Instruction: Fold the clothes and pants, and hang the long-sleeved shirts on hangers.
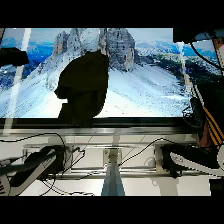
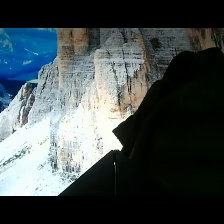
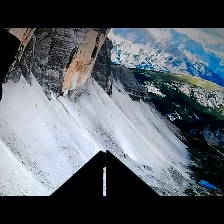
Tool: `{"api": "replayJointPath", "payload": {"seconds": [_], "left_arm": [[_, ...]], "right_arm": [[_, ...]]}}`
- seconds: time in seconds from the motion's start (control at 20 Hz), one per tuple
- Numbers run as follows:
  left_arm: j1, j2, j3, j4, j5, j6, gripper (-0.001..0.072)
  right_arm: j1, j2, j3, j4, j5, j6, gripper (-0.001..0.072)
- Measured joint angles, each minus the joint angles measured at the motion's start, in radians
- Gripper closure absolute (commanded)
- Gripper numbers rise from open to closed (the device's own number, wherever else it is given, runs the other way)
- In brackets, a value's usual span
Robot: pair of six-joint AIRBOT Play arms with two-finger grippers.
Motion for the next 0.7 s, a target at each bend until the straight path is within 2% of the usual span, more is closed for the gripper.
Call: {"api": "replayJointPath", "payload": {"seconds": [0.55,0.7], "left_arm": [[0.0,0.0,0.0,0.0,0.0,0.0,0.069],[0.0,0.0,0.0,-0.001,0.002,0.0,0.069]], "right_arm": [[0.0,0.0,0.0,0.0,-0.003,0.0,0.0679],[0.0,0.0,0.0,0.001,-0.072,0.002,0.0678]]}}
